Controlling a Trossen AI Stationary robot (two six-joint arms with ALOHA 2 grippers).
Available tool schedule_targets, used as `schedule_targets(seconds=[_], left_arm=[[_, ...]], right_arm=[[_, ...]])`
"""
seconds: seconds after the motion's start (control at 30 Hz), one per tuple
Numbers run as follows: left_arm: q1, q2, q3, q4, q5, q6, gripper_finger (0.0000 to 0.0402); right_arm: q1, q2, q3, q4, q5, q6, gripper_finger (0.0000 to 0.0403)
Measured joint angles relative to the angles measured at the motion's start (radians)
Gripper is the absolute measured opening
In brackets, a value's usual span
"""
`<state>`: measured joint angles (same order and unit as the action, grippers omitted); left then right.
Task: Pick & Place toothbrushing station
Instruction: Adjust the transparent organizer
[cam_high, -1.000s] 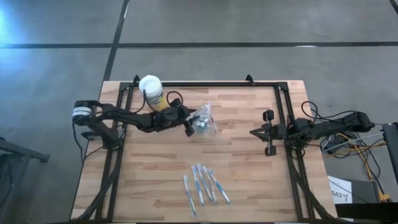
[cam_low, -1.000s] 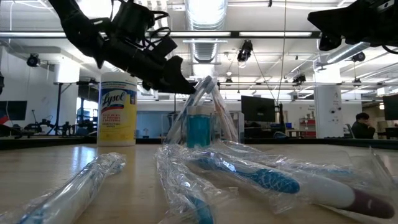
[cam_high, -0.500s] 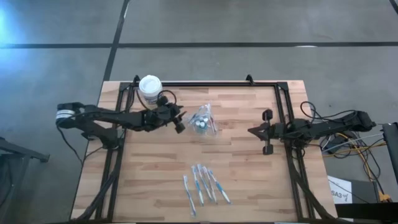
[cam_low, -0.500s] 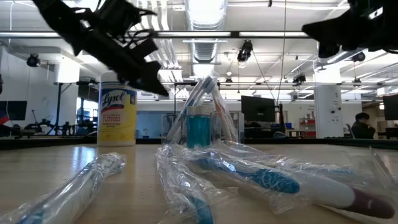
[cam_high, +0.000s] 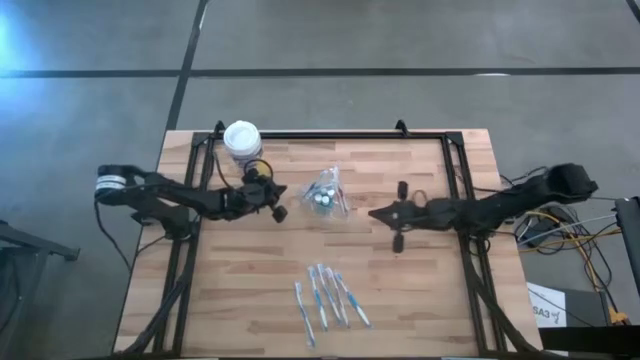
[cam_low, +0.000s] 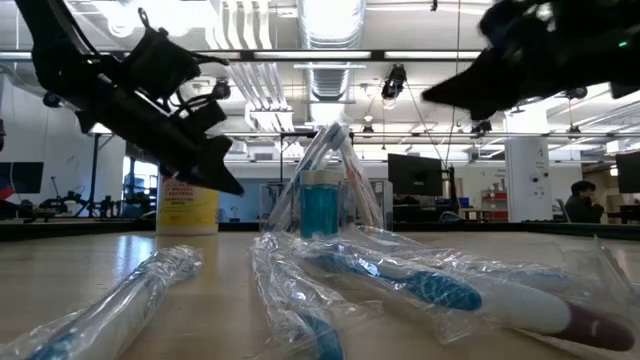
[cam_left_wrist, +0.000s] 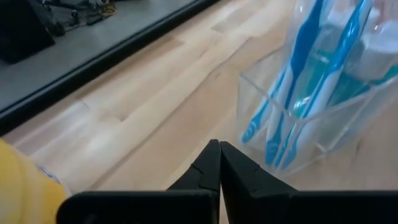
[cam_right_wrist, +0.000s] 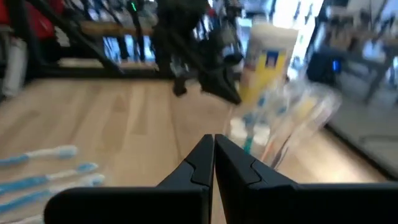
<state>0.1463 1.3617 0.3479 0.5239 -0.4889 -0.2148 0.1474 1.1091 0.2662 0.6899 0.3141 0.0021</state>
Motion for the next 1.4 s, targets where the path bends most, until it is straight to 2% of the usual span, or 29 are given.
schedule_targets(seconds=[0.13, 0.23, 0.37, 0.5, 0.63, 0.83, 1.0, 1.1, 1.4], left_arm=[[0.000, 0.058, 0.018, 0.001, -0.011, -0.003, 0.0006], [0.002, 0.098, 0.032, 0.000, -0.012, -0.004, 0.0003], [0.006, 0.139, 0.042, 0.000, -0.025, -0.004, 0.0005], [0.009, 0.156, 0.053, 0.001, -0.022, -0.003, 0.0007], [0.009, 0.160, 0.071, 0.001, 0.000, 0.002, 0.0003], [0.010, 0.160, 0.087, 0.000, 0.017, 0.008, 0.0006], [0.011, 0.160, 0.097, -0.001, 0.074, 0.003, 0.0003], [0.010, 0.160, 0.103, 0.000, 0.103, 0.002, 0.0004], [0.002, 0.160, 0.105, -0.001, 0.177, -0.020, 0.0004]], right_arm=[[-0.006, 0.219, 0.088, 0.032, -0.001, 0.063, 0.0008], [-0.004, 0.349, 0.154, 0.052, -0.045, 0.073, 0.0008], [-0.004, 0.458, 0.244, 0.048, -0.157, 0.072, 0.0008], [-0.014, 0.530, 0.321, -0.073, -0.219, 0.089, 0.0008], [-0.038, 0.578, 0.386, -0.221, -0.193, 0.130, 0.0008], [-0.052, 0.592, 0.407, -0.270, -0.140, 0.164, 0.0008], [-0.065, 0.576, 0.403, -0.342, 0.008, 0.218, 0.0008], [-0.081, 0.577, 0.399, -0.383, 0.057, 0.255, 0.0008], [-0.106, 0.576, 0.374, -0.403, 0.090, 0.287, 0.0008]])
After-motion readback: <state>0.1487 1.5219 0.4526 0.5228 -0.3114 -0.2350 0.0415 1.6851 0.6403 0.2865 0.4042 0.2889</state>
